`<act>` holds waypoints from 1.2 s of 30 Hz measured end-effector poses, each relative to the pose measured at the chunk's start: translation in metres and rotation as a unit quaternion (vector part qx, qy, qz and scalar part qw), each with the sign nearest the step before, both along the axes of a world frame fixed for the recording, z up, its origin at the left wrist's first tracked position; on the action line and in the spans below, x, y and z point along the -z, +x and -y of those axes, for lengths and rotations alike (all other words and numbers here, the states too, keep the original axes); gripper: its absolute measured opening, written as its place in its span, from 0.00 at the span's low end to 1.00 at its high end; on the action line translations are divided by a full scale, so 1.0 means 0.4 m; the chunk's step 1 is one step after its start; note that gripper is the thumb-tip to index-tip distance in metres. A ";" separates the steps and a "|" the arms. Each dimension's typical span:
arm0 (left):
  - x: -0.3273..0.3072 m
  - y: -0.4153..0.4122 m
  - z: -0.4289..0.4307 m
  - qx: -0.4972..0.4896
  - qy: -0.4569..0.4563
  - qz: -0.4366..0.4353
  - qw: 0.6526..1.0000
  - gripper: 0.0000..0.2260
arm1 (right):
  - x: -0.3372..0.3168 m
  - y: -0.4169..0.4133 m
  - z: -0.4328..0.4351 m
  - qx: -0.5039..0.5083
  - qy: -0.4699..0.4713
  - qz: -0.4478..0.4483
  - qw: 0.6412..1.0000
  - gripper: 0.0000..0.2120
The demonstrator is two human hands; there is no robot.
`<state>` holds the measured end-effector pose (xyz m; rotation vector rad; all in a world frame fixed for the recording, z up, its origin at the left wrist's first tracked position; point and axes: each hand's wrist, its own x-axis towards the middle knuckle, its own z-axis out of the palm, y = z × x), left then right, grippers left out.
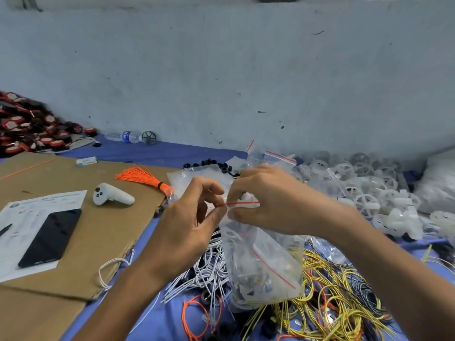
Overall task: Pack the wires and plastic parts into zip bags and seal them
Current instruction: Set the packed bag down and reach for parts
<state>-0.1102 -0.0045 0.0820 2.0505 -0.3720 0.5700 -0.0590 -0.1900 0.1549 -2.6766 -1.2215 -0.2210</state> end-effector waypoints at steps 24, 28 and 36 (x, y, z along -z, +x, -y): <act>0.003 0.005 0.005 -0.041 0.132 0.005 0.990 0.05 | 0.028 0.017 0.065 0.014 0.046 0.005 0.999 0.05; -0.006 0.010 0.023 -0.024 0.137 0.011 0.990 0.04 | 0.039 0.010 0.061 0.009 0.044 0.007 0.999 0.05; -0.009 0.004 0.007 -0.029 0.120 0.008 0.992 0.03 | 0.025 0.012 0.169 0.038 0.036 0.011 0.999 0.06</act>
